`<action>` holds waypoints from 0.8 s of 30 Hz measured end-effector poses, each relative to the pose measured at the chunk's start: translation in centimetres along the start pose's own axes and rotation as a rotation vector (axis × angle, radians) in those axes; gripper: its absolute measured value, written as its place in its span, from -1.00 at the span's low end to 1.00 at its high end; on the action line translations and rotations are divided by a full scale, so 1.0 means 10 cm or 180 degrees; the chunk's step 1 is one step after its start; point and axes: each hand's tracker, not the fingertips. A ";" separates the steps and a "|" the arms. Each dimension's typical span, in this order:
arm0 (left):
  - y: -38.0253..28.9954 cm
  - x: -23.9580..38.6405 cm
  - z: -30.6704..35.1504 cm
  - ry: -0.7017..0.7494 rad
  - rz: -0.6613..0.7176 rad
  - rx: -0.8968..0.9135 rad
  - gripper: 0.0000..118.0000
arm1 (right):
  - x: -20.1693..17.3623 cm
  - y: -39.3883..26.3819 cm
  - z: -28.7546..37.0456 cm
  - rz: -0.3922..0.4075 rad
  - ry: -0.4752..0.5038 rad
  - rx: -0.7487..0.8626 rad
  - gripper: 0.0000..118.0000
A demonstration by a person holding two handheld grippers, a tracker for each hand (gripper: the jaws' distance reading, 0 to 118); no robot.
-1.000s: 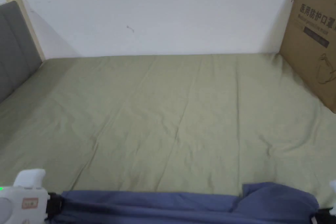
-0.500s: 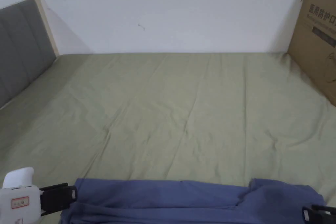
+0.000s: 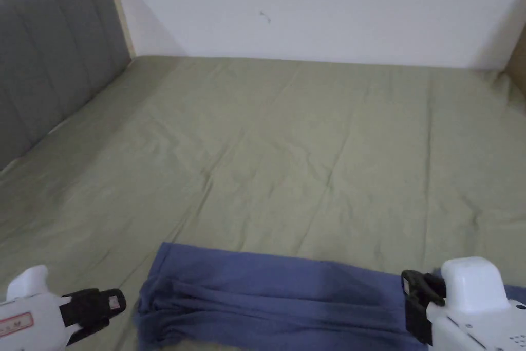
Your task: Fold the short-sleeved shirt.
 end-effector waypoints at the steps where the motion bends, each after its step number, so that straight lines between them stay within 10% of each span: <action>1: 0.01 -0.05 -0.02 -0.0016 0.0122 0.0007 -0.72 | -0.07 0.04 -0.03 0.0022 0.0021 0.0030 -1.00; 3: 0.05 -0.21 -0.11 -0.0174 0.0478 0.0031 0.50 | -0.20 0.09 -0.07 0.0000 0.0120 0.0036 -1.00; 5: 0.04 -0.32 -0.22 -0.0377 0.0806 -0.0089 0.92 | -0.31 0.14 -0.12 -0.0012 0.0192 0.0020 -1.00; 19: 0.01 -0.25 -1.03 -0.0922 0.1332 -0.0706 0.89 | -0.62 0.13 -0.33 0.0149 0.0428 -0.0215 -1.00; 20: 0.04 -0.26 -1.06 -0.0953 0.1371 -0.0703 0.78 | -0.61 0.13 -0.33 0.0137 0.0432 -0.0244 -1.00; 22: 0.02 -0.22 -1.08 -0.0460 0.1387 -0.0624 -0.95 | -0.58 0.12 -0.33 0.0123 0.0425 -0.0262 -1.00; 24: 0.00 -0.22 -1.10 -0.0600 0.1485 -0.0727 -0.92 | -0.54 0.10 -0.31 0.0135 0.0407 -0.0275 -1.00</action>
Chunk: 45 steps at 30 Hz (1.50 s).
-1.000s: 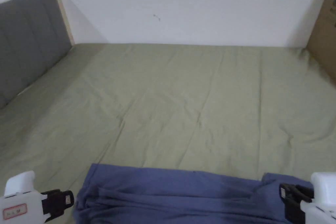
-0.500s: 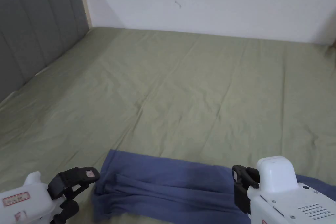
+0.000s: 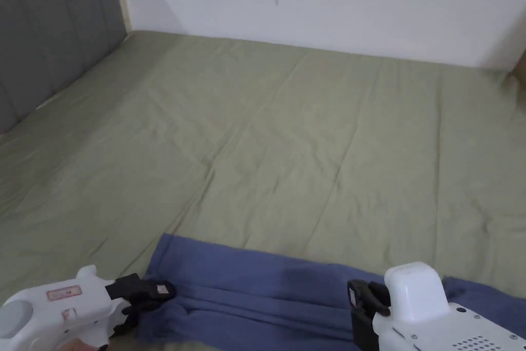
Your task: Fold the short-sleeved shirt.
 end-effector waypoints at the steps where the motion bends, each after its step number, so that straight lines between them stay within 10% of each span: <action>1: -0.02 0.03 0.06 -0.0103 0.0119 0.0116 -0.92 | 0.03 -0.01 0.02 0.0002 -0.0018 0.0002 -1.00; 8: -0.08 0.61 0.20 0.0242 -0.0673 0.0337 -0.92 | 0.42 -0.15 0.25 -0.0388 -0.0213 0.0073 -1.00; 18: -1.22 2.09 -0.49 0.0306 -0.2878 -0.0316 -0.92 | 1.04 -0.44 0.82 -0.1030 -0.0473 0.0769 -1.00; 23: -2.04 2.10 -1.35 0.0667 -0.3620 -0.1037 -0.92 | 1.21 -0.50 0.95 -0.0926 -0.0758 0.0729 -1.00; 27: -2.50 1.78 -1.89 0.0999 -0.3775 -0.1362 -0.91 | 1.39 -0.64 0.98 -0.1301 -0.0733 0.0712 -1.00; 29: -2.58 1.65 -1.98 0.1005 -0.3996 -0.1262 -0.76 | 1.46 -0.71 0.97 -0.1337 -0.0780 0.0693 -1.00; 33: -2.29 1.74 -1.85 0.0461 -0.3365 -0.1511 0.34 | 1.52 -0.74 0.98 -0.1367 -0.0782 0.0647 -1.00; 38: -2.00 2.07 -1.37 0.0122 -0.2985 -0.1026 0.43 | 1.48 -0.73 0.98 -0.1333 -0.0736 0.0635 -1.00; 41: -1.73 2.07 -1.19 0.0181 -0.2729 -0.0777 0.36 | 1.46 -0.73 0.98 -0.1326 -0.0694 0.0634 -1.00; 45: -1.60 1.97 -1.16 0.0531 -0.2737 -0.0570 -0.98 | 1.46 -0.76 0.96 -0.1304 -0.0652 0.0597 -1.00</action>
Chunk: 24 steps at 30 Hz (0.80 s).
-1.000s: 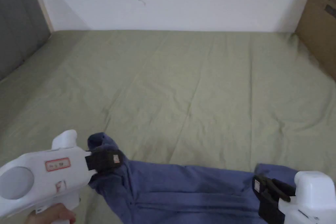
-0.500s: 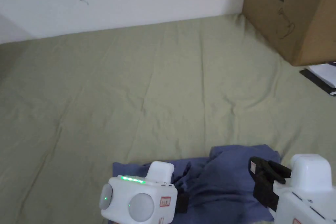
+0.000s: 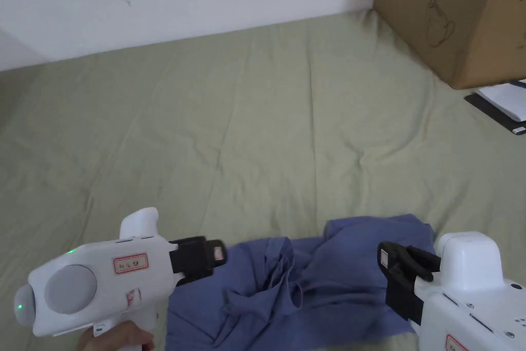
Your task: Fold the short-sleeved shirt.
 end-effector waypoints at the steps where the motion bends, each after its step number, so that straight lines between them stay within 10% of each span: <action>1: -0.01 -0.02 -0.04 0.0097 -0.0005 -0.0072 -0.99 | 0.01 -0.01 0.00 -0.0002 0.0001 -0.0006 -1.00; 15: -0.73 0.69 -0.90 -0.0247 -0.0764 -0.1192 -1.00 | 0.10 0.02 0.03 -0.0090 -0.0025 -0.0055 -1.00; 24: -0.52 0.53 -0.49 -0.0556 -0.0570 -0.0837 -0.98 | 0.07 0.10 0.13 -0.0036 -0.0047 -0.0021 -1.00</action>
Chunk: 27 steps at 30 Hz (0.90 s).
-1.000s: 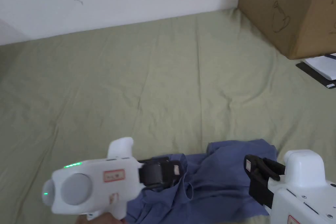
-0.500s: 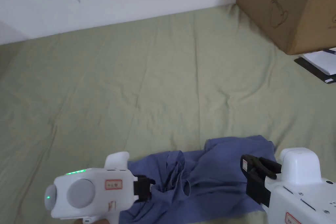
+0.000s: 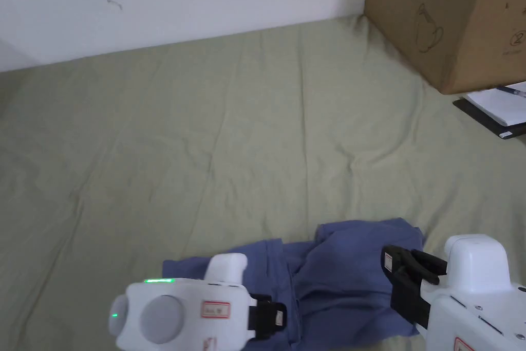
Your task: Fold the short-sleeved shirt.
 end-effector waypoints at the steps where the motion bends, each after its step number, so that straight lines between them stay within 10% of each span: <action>1: 0.01 -0.12 0.11 -0.0042 0.0080 0.0105 -0.88 | -0.02 0.00 0.00 0.0013 0.0000 0.0006 -1.00; 5: -0.01 -0.65 0.67 -0.0160 0.0397 0.0385 0.50 | -0.10 0.02 -0.01 0.0034 0.0036 0.0017 -1.00; 7: -0.08 -0.94 0.87 -0.0094 0.0574 0.0531 0.74 | -0.17 0.02 -0.03 0.0065 0.0059 0.0006 -1.00; 14: -0.33 -1.73 0.92 -0.0172 0.1370 0.0511 0.75 | -0.41 0.00 -0.11 0.0227 0.0130 -0.0075 -1.00; 20: -0.37 -1.74 0.45 -0.1107 0.1493 0.0523 0.73 | -0.57 0.04 -0.14 0.0306 0.0175 -0.0104 -1.00; 22: -0.31 -2.01 0.36 -0.1216 0.1563 0.0621 0.27 | -0.60 0.06 -0.14 0.0319 0.0216 -0.0141 -1.00; 24: -0.26 -2.08 0.25 -0.0774 0.1739 0.0446 -0.83 | -0.63 0.09 -0.12 0.0349 0.0237 -0.0141 -1.00; 27: -0.28 -1.80 0.41 -0.1014 0.1731 0.0529 -0.83 | -0.66 0.11 -0.10 0.0424 0.0221 -0.0138 -1.00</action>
